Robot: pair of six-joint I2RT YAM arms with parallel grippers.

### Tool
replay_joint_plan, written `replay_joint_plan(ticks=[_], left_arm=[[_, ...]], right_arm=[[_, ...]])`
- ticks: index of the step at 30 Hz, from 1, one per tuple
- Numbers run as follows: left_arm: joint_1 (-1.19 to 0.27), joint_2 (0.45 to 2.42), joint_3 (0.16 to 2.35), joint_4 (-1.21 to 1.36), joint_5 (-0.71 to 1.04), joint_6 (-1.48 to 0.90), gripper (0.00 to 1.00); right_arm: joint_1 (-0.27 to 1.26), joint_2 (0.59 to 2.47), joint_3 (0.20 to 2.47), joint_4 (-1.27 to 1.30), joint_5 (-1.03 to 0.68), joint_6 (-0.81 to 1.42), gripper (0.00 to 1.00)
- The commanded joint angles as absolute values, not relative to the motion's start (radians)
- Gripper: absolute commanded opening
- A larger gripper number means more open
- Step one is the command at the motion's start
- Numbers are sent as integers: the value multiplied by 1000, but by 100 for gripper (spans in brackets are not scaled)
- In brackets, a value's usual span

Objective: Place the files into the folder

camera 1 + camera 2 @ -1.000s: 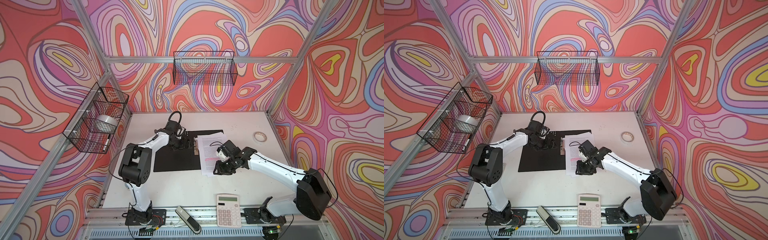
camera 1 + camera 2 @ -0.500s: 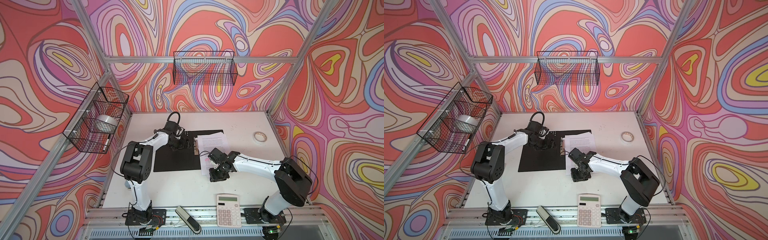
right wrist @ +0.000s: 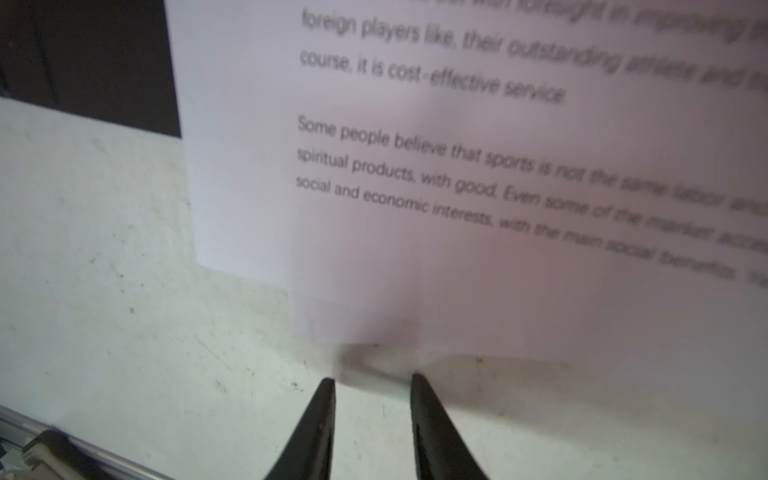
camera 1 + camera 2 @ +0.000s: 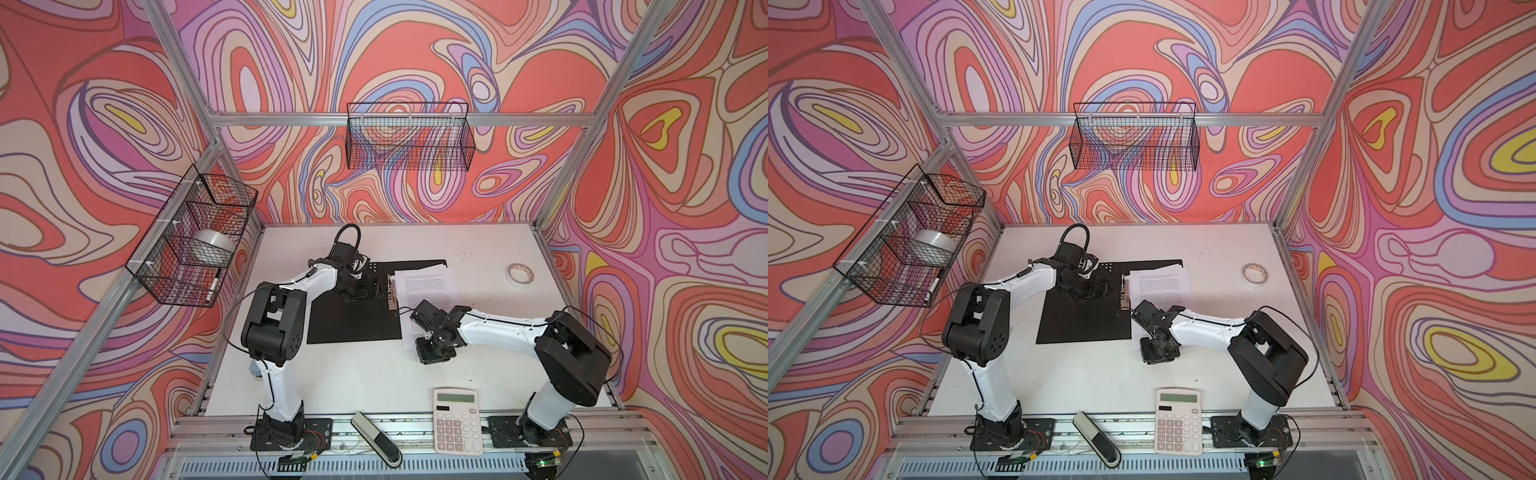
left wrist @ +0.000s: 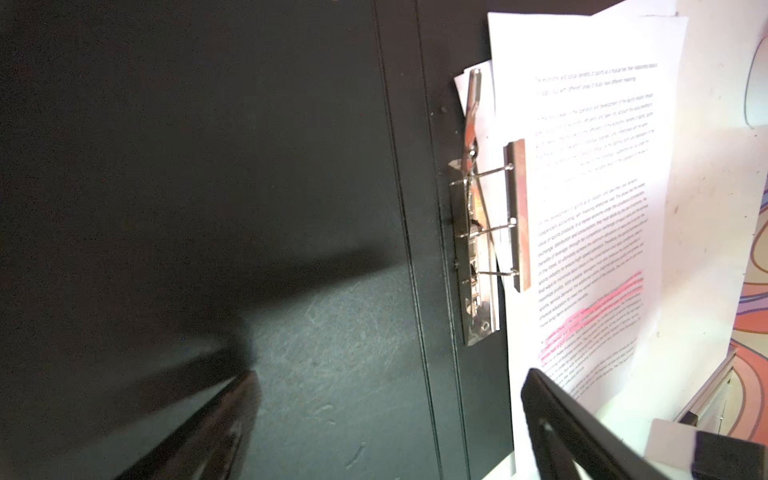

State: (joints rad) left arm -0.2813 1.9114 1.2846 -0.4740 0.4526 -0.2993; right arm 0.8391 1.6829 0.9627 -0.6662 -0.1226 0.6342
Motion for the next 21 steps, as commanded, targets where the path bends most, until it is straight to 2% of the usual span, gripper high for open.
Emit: replay_joint_plan(ticks=[1,10,21], left_arm=[[-276,1932,1288,-474,463,-288,99],[-276,1939,1281,-468,467,-290,99],[-276,1947,1281,-463,475,-288,98]], right_arm=[[842,1719,964,-645,-40,658,33],[845,1767,1005,-618,29,668,32],[849,1872,1100,-609,30,647,32]])
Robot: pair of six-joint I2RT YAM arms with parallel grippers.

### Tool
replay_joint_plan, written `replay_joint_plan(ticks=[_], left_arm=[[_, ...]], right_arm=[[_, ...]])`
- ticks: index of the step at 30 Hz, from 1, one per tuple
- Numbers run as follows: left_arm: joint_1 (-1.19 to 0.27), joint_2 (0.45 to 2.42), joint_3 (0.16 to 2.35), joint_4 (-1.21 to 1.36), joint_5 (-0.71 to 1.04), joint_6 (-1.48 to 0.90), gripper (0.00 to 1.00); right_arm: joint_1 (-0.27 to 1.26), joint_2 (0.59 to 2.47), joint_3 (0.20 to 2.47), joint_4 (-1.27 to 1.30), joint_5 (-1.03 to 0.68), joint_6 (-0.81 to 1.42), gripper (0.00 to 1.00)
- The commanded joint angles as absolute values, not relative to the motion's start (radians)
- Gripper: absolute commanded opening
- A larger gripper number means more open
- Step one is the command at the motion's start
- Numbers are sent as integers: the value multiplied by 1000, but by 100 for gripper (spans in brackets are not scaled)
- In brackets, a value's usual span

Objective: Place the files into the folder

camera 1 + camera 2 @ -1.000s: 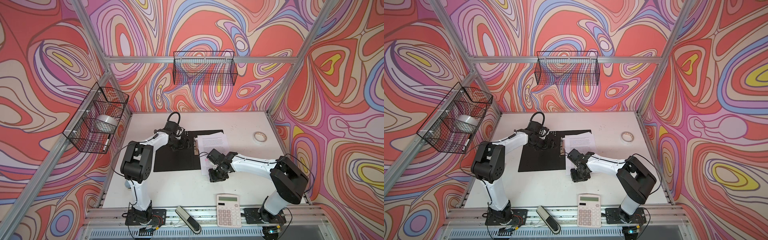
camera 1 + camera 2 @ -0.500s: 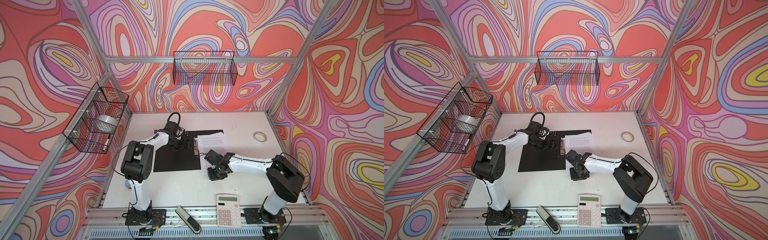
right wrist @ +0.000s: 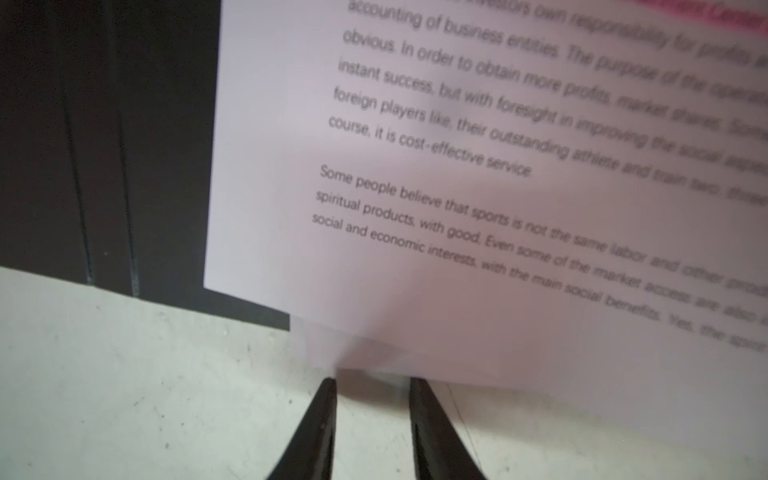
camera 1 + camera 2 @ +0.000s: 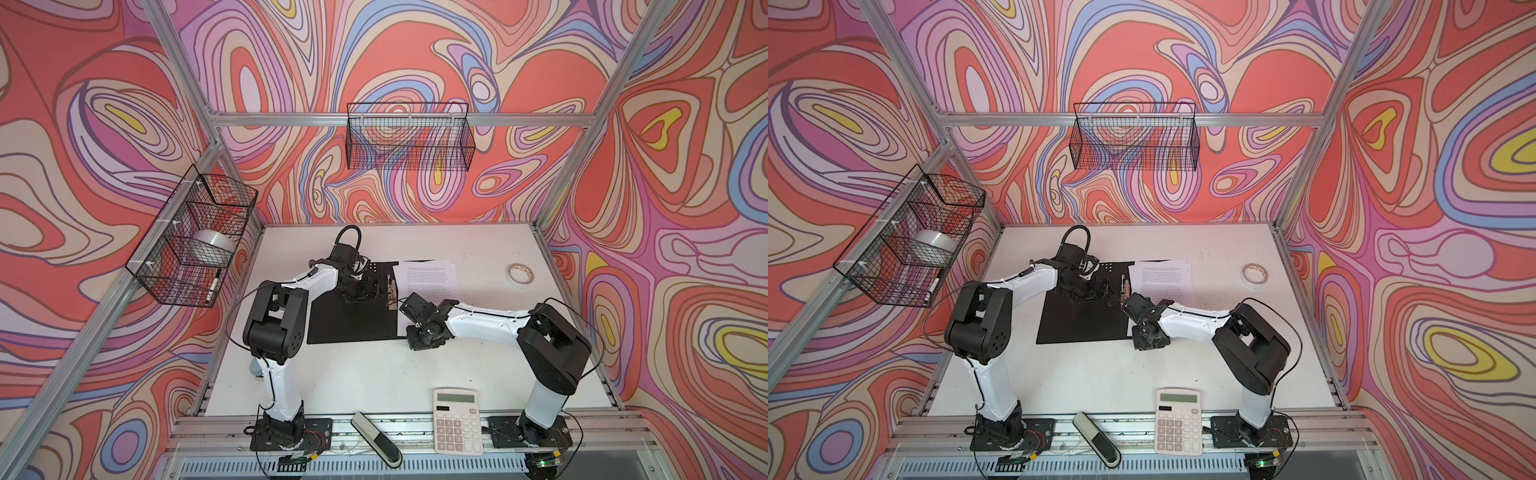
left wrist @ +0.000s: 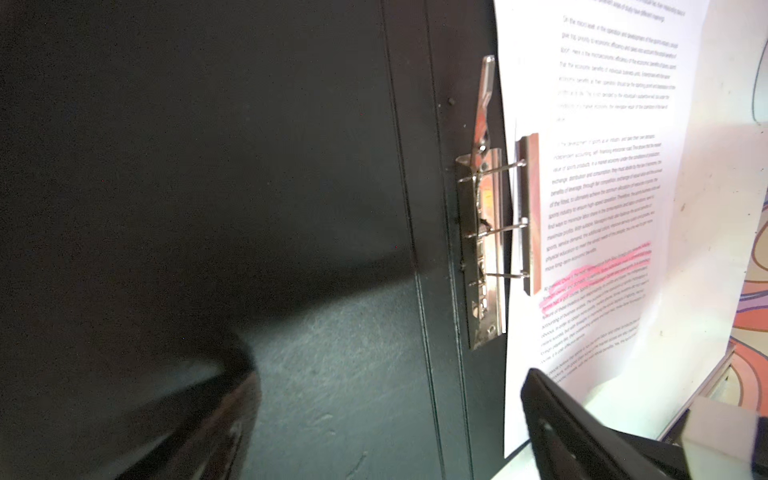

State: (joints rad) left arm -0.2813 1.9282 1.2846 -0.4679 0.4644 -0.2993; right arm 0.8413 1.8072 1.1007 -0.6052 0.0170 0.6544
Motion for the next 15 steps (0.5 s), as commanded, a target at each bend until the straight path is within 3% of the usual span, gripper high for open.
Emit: replay_joint_plan(ticks=[1,9,15], left_arm=[[-276,1945,1282,-465,477,-287,98],[-276,1915,1368,-517,477,-247,99],[-276,1929,1427,-527,479,-273,100]], right_arm=[[852,1872,1106,-620,37,643,33],[837,1689,1161,-757,103,627,43],[649,1656,1251,-787,61,604,52]])
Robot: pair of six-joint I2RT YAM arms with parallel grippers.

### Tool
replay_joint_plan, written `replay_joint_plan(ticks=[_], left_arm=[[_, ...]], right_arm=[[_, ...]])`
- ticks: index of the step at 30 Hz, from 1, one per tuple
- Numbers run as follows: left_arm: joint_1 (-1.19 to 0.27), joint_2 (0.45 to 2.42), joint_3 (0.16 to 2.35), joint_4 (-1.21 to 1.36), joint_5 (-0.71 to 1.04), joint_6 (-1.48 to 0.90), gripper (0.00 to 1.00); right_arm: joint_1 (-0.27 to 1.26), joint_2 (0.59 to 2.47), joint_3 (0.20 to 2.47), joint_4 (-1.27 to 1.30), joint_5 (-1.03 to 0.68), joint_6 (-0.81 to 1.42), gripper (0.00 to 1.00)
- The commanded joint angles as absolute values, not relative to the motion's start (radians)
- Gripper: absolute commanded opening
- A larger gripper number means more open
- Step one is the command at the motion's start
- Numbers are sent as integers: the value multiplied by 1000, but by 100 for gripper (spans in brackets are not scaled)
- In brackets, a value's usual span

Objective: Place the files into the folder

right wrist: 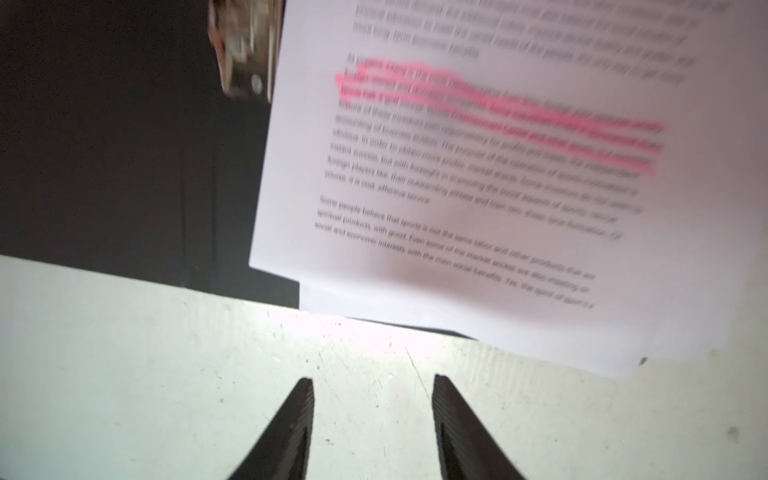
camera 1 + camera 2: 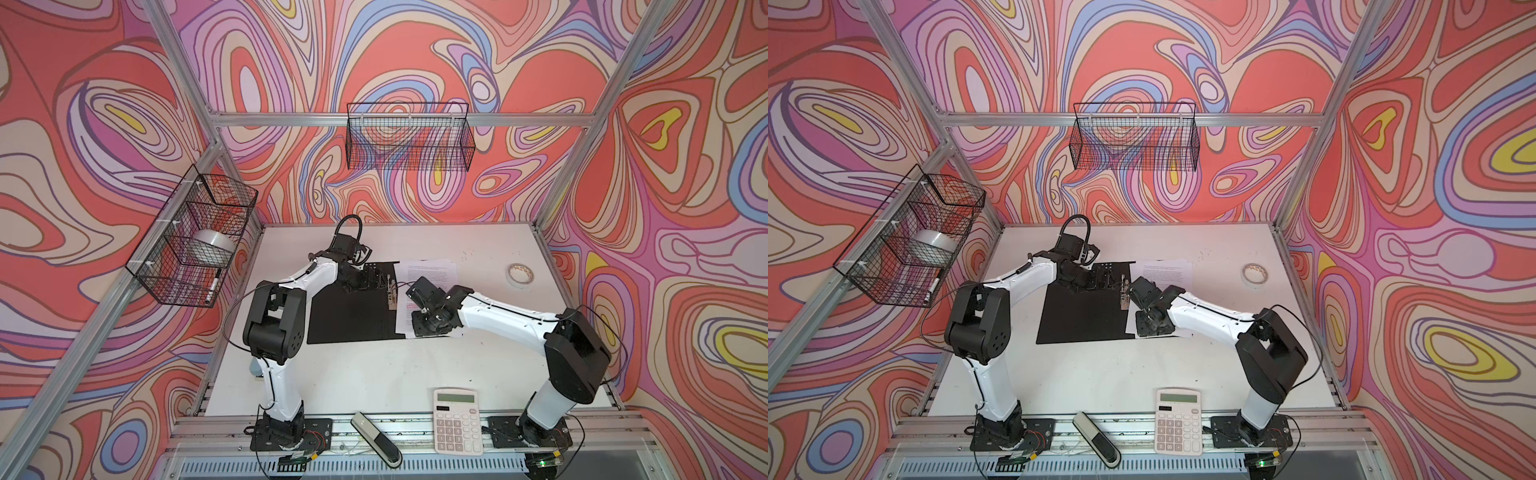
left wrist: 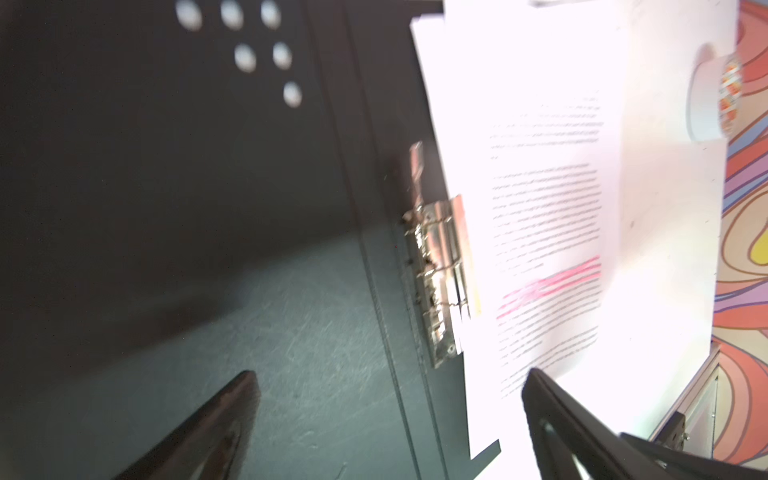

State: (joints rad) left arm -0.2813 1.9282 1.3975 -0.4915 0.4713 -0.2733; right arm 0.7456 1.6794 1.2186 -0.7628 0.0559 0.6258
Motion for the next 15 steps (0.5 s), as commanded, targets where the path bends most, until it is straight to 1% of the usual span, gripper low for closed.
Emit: replay_joint_plan(ticks=[1,3,5,7,10,15], left_arm=[[-276,1935,1431,-522,482,-279,100],[-278,1950,1437,-504,485,-290,100],[-278,1969,1448,-500,489,-308,100],[-278,1985,1455,-490,507,-329,100],[-281,2005,1460,-470,536,-358,100],[-297,2035,1486,-471,552,-365,100]], right_arm=[[599,1655,1256,-767,39,598,54],[490,1678,1270,-728,-33,585,55],[414,1709,1286,-685,-80,568,55],[363,1741,1311,-663,-77,551,55],[278,1820,1362,-637,-126,535,55],[191,1922,1415,-597,-201,523,55]])
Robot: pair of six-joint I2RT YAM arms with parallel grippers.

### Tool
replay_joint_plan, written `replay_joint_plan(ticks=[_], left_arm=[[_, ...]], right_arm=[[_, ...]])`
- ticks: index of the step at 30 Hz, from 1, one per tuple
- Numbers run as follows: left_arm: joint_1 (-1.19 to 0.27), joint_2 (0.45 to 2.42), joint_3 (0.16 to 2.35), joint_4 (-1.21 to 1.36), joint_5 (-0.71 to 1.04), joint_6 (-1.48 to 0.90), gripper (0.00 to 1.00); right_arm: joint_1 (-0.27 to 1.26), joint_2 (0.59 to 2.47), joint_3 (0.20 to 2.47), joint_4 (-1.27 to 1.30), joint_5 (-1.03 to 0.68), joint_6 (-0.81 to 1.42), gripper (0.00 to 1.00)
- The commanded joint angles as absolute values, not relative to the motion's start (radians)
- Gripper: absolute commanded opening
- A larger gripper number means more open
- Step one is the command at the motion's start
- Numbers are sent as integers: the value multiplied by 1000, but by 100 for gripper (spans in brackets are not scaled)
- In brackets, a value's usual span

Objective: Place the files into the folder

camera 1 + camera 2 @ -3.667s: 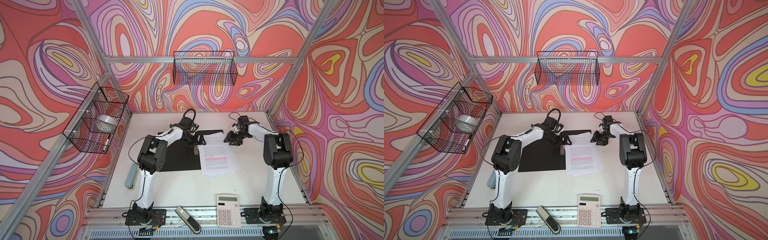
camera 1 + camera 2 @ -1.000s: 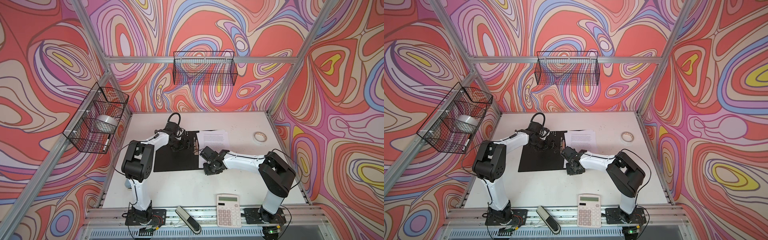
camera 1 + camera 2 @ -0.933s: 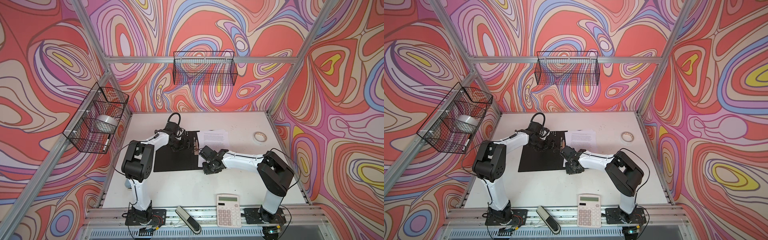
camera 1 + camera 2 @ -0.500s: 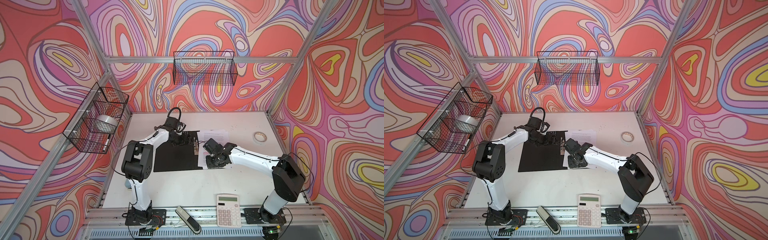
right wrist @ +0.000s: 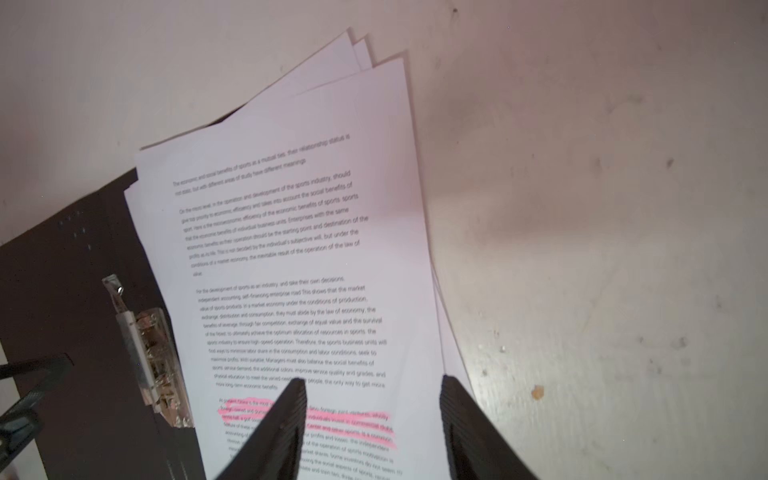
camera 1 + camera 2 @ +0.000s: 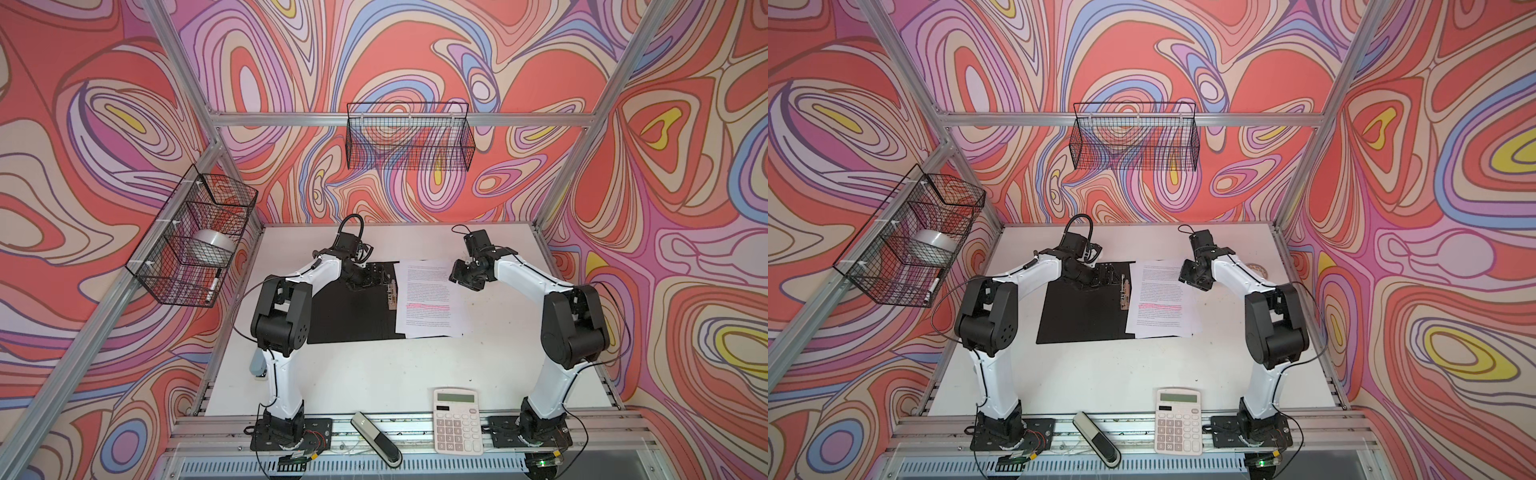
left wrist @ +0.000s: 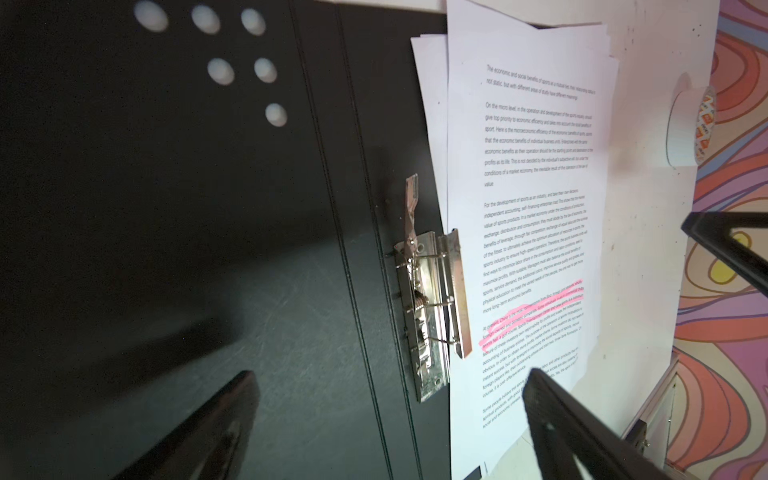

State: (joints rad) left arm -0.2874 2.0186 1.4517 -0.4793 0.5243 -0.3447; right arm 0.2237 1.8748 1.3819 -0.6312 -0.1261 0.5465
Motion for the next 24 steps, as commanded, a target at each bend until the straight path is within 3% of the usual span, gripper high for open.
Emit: replay_joint_plan(ticks=[1,24], left_arm=[[-300,2041,1491,-469,557,-365,100],[-322,2153,1563,-457,628,-393,100]], right_arm=[[177,1942,1424,-587,-212,519,55],[111,2216,1611,-612,-368,405,56]])
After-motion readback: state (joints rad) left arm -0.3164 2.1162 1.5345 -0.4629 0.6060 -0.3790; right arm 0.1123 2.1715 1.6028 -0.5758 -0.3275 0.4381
